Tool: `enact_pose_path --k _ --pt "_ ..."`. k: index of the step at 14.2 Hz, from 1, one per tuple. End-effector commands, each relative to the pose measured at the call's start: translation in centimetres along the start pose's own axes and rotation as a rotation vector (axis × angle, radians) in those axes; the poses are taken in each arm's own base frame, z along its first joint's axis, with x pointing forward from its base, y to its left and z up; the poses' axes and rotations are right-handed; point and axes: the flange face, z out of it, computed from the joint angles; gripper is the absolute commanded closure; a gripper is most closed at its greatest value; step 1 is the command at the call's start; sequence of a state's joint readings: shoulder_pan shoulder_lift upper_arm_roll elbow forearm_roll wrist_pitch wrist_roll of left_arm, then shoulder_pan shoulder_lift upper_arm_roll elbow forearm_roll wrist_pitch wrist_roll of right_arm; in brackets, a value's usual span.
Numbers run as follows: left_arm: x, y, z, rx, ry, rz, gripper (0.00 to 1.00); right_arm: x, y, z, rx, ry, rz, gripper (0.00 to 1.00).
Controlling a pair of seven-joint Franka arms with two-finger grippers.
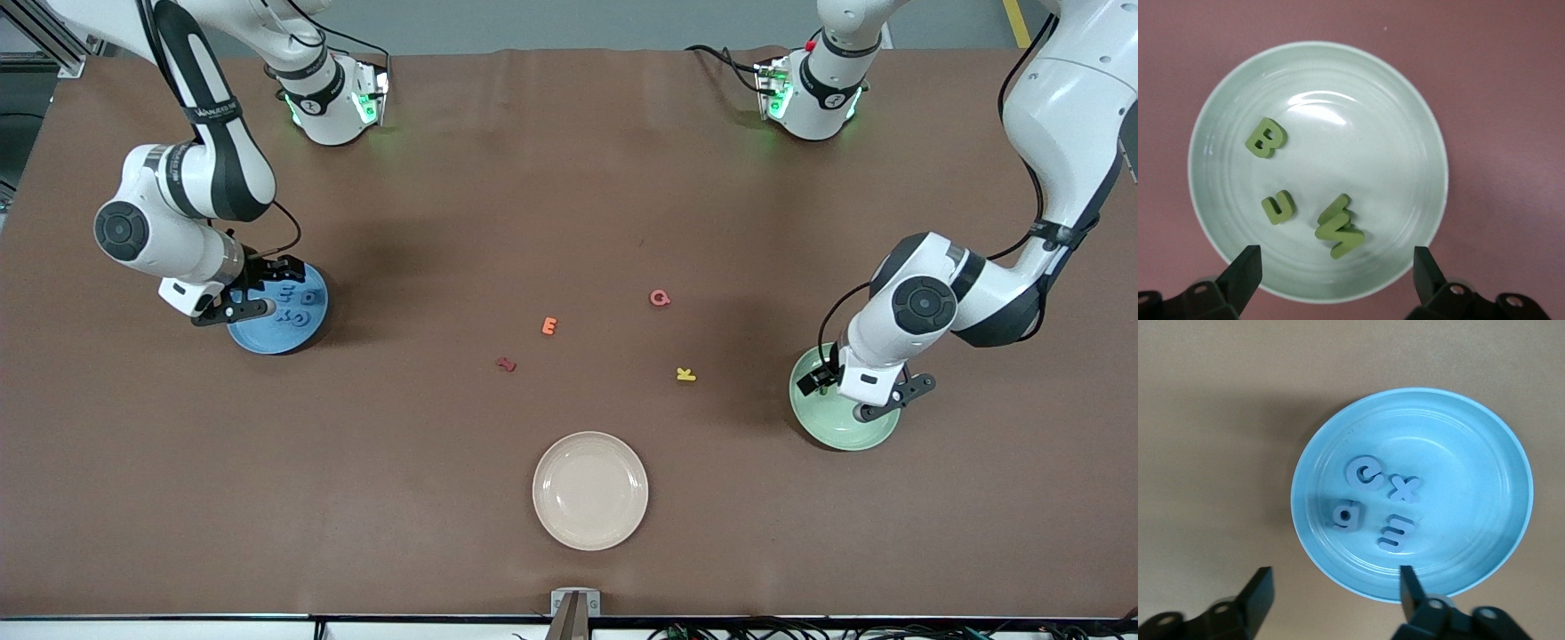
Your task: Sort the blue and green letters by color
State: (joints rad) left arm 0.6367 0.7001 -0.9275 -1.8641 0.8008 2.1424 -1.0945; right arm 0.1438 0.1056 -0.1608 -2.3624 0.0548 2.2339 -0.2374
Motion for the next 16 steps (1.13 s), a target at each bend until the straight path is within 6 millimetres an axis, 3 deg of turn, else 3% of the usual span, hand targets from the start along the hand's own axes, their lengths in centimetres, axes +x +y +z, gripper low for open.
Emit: enact_pose_path --k 1,2,5,8,12,16 --pt "1.1 1.0 -5.4 0.045 0.030 0.056 0.00 -0.2 -0.2 -2.3 -0.001 0.023 -0.006 0.00" --pt "1.3 1.6 -6.3 0.037 0.039 0.091 0.00 0.3 -0.2 -3.6 0.001 0.021 -0.004 0.00" --pt "1.3 3.2 -8.6 0.008 0.072 0.159 0.00 2.7 -0.1 -10.8 0.004 0.007 -0.012 0.00" --pt "0.9 5.2 -10.5 0.008 0.089 0.189 0.00 3.8 0.5 -16.7 0.001 0.013 0.007 0.00" --pt "-1.3 9.2 -13.7 0.057 0.098 0.233 0.00 4.0 1.1 -22.5 -0.036 0.034 0.127 0.00" --pt "-2.5 11.1 -16.2 0.086 0.089 0.224 0.00 3.8 1.8 -28.0 -0.124 0.066 0.129 0.00"
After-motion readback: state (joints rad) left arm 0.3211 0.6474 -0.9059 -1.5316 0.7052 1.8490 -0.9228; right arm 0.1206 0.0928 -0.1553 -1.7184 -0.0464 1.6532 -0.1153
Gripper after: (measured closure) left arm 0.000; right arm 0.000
